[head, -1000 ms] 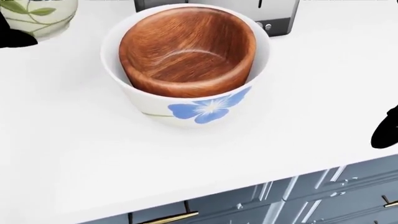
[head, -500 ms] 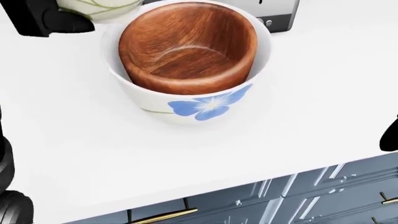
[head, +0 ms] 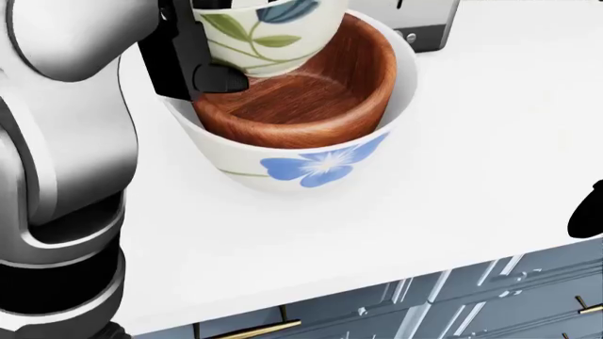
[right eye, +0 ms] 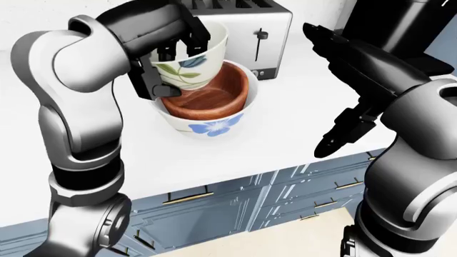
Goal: Stack the bowls from largest to smallest.
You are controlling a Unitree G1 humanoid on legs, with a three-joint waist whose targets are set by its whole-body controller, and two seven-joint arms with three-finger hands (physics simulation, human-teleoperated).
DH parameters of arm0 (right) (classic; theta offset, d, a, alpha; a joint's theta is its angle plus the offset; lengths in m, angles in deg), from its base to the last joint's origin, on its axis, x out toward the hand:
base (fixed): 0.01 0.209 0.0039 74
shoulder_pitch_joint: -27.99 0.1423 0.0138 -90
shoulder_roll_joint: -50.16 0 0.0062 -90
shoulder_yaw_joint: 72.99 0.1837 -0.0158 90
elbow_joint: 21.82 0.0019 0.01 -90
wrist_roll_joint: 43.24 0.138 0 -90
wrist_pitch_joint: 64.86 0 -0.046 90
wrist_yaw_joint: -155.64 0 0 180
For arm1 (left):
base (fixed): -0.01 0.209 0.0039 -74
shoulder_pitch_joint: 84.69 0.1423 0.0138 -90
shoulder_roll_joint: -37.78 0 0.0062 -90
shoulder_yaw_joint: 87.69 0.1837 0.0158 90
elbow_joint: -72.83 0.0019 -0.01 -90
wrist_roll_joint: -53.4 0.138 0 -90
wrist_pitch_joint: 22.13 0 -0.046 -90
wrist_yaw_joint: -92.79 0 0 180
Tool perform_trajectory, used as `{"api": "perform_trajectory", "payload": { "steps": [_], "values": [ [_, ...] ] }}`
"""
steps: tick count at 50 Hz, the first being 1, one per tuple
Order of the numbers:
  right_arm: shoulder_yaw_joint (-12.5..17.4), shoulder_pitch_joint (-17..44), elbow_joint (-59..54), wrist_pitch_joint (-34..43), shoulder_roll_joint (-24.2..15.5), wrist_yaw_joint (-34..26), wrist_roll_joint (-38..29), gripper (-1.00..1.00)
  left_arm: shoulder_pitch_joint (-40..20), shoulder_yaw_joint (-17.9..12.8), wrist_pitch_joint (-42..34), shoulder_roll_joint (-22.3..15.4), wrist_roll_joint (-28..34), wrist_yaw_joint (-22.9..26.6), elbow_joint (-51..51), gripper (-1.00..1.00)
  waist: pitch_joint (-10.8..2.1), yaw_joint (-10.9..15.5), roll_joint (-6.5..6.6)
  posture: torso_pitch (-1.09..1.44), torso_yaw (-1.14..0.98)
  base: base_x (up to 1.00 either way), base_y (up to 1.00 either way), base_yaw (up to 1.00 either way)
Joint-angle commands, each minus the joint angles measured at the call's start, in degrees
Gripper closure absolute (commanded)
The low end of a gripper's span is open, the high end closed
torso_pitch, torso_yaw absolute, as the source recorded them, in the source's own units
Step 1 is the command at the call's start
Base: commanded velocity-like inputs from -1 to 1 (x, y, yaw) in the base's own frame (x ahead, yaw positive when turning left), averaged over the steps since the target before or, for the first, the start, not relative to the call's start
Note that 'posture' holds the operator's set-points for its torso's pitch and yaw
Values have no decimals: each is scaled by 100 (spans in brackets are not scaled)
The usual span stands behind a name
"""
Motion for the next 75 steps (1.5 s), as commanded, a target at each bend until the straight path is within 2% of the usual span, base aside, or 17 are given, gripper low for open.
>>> {"api": "perform_trajectory", "payload": {
  "steps": [1,14,17,19,21,31,37,45,54,61,67,75],
  "values": [
    [90,151,92,-18,-89,110,-41,-100,-179,-42,95,43,91,-250,-129,100,-175,6,-34,0,0,0,0,0],
    [81,117,68,-45,-65,160,-31,-100,5,60,269,336,200,-520,75,98,-185,6,-52,0,0,0,0,0],
    [91,104,50,-61,-60,182,-17,-100,52,48,343,349,200,-640,188,87,-186,8,-55,0,0,0,0,0],
    [93,98,36,-70,-61,198,-11,-100,108,53,390,360,201,-739,248,62,-189,8,-55,0,0,0,0,0],
    [106,88,30,-79,-62,211,4,-100,135,68,399,387,217,-776,273,53,-194,5,-55,0,0,0,0,0],
    [146,7,56,-68,-76,243,50,-100,298,119,511,474,299,-839,259,36,-206,5,-59,0,0,0,0,0],
    [133,-4,76,-39,-75,235,44,-100,389,115,605,476,308,-919,309,17,-214,4,-57,0,0,0,0,0],
    [146,-45,55,-67,-59,283,62,-100,463,101,698,442,327,-890,261,9,-222,2,-51,0,0,0,0,0],
    [167,-3,69,-17,-107,233,75,-100,489,101,737,440,358,-799,174,-10,-225,6,-48,0,0,0,0,0],
    [138,119,62,60,-174,148,51,-100,355,59,671,414,371,-536,24,-25,-219,5,-48,0,0,0,0,0],
    [132,280,75,155,-273,27,43,-100,177,-25,584,275,317,-250,-186,-29,-192,4,-43,0,0,0,0,0],
    [190,400,113,244,-447,-122,80,-100,-9,-234,413,-115,119,308,-680,-33,-168,5,-31,0,0,0,0,0]
  ]
}}
